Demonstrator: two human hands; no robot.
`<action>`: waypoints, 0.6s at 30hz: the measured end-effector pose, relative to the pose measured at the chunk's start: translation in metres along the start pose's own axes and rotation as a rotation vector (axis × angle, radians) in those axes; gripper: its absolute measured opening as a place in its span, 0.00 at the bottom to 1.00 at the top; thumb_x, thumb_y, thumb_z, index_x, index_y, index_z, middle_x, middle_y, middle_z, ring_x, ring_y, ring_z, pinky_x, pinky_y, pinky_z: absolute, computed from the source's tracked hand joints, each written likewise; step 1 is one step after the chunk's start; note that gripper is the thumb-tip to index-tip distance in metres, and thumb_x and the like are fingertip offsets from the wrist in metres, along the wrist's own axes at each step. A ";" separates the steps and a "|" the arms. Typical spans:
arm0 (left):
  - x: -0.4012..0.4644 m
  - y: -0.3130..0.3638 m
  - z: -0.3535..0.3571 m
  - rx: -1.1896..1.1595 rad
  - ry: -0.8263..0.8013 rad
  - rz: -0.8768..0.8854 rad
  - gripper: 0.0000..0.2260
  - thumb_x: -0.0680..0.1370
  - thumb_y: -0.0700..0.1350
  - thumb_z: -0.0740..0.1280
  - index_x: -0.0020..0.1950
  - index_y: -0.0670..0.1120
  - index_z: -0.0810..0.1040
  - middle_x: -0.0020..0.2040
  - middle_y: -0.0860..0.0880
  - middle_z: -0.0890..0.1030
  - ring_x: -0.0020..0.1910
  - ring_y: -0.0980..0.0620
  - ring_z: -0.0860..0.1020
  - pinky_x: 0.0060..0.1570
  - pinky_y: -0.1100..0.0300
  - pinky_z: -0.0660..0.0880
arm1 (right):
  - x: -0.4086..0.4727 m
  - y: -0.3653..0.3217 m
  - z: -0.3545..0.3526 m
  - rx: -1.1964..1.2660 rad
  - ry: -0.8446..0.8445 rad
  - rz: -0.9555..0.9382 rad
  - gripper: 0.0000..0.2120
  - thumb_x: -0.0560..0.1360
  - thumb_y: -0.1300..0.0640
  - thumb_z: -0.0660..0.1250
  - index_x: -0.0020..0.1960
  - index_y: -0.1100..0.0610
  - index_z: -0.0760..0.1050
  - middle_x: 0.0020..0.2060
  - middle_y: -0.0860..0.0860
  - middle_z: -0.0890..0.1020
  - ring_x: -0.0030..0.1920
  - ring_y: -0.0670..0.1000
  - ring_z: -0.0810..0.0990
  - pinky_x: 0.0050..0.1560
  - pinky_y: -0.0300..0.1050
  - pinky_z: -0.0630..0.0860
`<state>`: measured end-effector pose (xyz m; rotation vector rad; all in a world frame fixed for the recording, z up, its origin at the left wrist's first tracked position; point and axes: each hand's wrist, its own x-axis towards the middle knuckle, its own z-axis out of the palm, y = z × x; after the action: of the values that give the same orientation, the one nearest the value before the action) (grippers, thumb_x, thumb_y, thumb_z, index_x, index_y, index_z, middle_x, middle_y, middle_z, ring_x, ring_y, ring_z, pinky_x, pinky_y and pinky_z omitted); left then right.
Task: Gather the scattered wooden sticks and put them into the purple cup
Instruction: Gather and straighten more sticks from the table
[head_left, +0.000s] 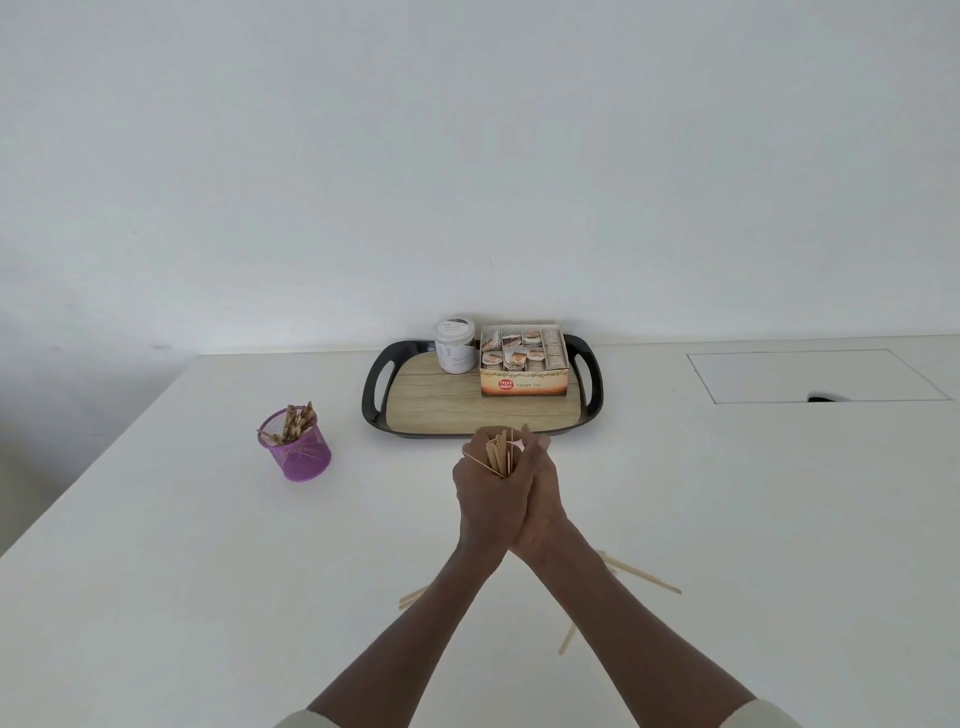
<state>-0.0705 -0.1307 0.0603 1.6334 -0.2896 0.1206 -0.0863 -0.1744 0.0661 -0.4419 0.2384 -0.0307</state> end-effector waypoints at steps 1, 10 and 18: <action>0.001 -0.001 -0.003 -0.021 -0.011 -0.020 0.11 0.67 0.61 0.74 0.41 0.56 0.80 0.34 0.55 0.83 0.34 0.57 0.82 0.34 0.70 0.76 | 0.000 0.002 0.002 0.013 0.016 0.000 0.21 0.81 0.38 0.53 0.43 0.54 0.71 0.35 0.47 0.69 0.37 0.45 0.72 0.39 0.38 0.73; 0.015 -0.012 -0.026 0.003 -0.097 -0.049 0.07 0.72 0.58 0.72 0.37 0.57 0.81 0.35 0.57 0.84 0.37 0.61 0.82 0.36 0.73 0.74 | 0.011 0.022 0.012 -0.042 0.120 -0.051 0.21 0.84 0.46 0.50 0.43 0.56 0.73 0.34 0.50 0.74 0.40 0.47 0.72 0.49 0.40 0.68; 0.025 -0.023 -0.049 -0.062 -0.120 -0.158 0.09 0.80 0.52 0.67 0.45 0.49 0.82 0.38 0.51 0.85 0.38 0.56 0.84 0.36 0.64 0.79 | 0.024 0.031 0.013 -0.534 0.284 -0.095 0.21 0.81 0.45 0.58 0.52 0.57 0.85 0.49 0.56 0.86 0.56 0.55 0.83 0.64 0.53 0.77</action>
<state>-0.0357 -0.0834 0.0484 1.5982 -0.2523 -0.1055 -0.0604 -0.1426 0.0593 -0.9824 0.5096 -0.1249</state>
